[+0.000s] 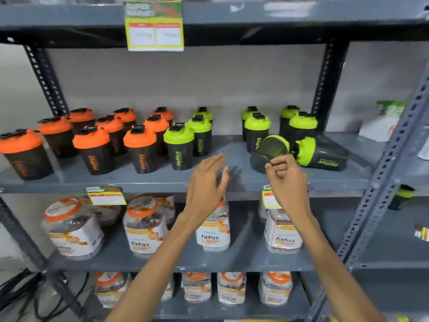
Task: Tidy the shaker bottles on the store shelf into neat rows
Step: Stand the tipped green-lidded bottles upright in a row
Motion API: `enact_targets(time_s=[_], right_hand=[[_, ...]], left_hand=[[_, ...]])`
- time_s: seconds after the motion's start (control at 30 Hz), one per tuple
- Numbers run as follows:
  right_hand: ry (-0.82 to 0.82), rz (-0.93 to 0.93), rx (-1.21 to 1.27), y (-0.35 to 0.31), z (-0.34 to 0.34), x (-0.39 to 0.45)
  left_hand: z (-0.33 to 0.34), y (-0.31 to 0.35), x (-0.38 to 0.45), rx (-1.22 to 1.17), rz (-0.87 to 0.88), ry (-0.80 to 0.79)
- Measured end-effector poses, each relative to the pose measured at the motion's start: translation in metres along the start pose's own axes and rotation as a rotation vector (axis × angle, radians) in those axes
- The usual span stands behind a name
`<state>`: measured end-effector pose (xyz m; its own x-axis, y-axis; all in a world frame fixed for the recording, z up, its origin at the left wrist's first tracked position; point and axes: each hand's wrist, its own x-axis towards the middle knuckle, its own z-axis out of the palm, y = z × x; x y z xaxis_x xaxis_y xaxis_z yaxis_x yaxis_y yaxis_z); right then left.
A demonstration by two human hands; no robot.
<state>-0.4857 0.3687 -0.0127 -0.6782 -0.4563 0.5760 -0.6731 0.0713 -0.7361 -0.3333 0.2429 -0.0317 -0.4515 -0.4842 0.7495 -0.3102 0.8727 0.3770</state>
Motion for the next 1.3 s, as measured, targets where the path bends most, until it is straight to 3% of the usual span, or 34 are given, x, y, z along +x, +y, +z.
enact_targets(time_s=[0.27, 0.4, 0.6, 0.73, 1.03, 1.2, 1.3], right_hand=[[-0.199, 0.256, -0.143, 0.008, -0.006, 0.063], [-0.318, 0.438, -0.188, 0.009, 0.007, 0.079], [-0.261, 0.530, -0.251, 0.007, 0.030, 0.089], [-0.171, 0.548, -0.146, 0.012, 0.037, 0.084], [-0.088, 0.428, 0.136, 0.028, 0.016, 0.070], [0.074, 0.123, -0.002, 0.018, 0.024, 0.061], [0.162, 0.032, -0.105, 0.013, 0.041, 0.063]], left_hand=[[0.055, -0.003, 0.063, 0.126, -0.185, -0.433], [0.072, -0.011, 0.080, 0.161, -0.273, -0.523], [0.084, -0.014, 0.086, 0.245, -0.268, -0.628], [0.089, -0.020, 0.085, 0.254, -0.270, -0.630], [0.093, -0.023, 0.083, 0.215, -0.234, -0.605], [0.093, -0.022, 0.083, 0.236, -0.239, -0.608], [0.094, -0.021, 0.084, 0.254, -0.234, -0.614]])
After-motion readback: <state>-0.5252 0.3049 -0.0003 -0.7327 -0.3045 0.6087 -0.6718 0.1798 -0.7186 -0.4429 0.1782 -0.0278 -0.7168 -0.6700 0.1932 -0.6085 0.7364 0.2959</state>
